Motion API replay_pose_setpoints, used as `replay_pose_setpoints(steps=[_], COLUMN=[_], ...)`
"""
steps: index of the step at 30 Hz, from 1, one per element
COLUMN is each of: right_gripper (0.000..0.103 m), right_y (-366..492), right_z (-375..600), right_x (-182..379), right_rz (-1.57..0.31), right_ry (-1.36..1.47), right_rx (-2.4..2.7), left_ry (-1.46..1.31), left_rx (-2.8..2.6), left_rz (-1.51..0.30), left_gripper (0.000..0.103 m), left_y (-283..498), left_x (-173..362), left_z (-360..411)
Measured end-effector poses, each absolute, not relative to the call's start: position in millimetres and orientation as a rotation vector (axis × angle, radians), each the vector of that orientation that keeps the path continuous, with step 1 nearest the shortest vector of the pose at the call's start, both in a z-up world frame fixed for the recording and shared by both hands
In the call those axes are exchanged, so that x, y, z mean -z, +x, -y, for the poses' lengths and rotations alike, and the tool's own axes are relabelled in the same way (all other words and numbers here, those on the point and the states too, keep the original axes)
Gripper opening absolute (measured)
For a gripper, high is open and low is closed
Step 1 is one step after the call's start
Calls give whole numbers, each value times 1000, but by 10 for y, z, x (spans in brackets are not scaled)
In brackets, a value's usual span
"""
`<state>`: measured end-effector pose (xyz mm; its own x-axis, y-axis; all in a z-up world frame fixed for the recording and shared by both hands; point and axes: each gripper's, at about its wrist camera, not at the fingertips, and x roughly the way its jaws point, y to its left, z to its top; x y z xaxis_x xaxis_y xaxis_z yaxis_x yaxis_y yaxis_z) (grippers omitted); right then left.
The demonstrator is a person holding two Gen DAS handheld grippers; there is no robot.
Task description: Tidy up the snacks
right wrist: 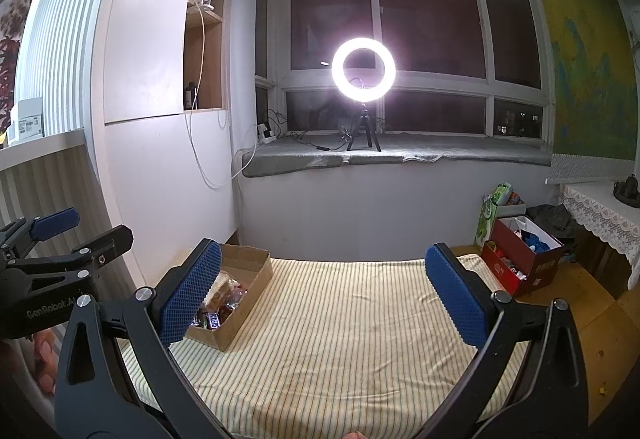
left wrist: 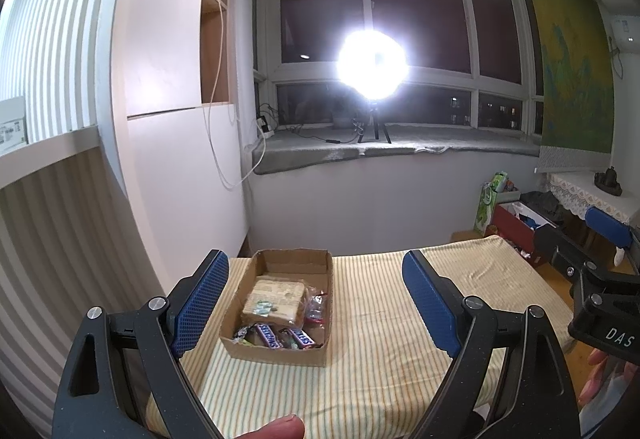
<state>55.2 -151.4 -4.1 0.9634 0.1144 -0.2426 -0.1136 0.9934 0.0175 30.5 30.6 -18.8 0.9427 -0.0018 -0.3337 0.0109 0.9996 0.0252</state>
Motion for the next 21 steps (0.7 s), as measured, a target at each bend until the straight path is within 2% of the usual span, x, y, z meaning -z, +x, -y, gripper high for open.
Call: replay_pose_setpoints(steps=[21], right_gripper=[103], right_y=[556], right_z=[1520], right_x=[49], right_rz=[-248], right_ry=[5], right_rx=[-117], left_ry=[21], left_rx=[-1], left_rz=[-348], left_gripper=[89], left_y=[303], left_x=[215], left_z=[-312])
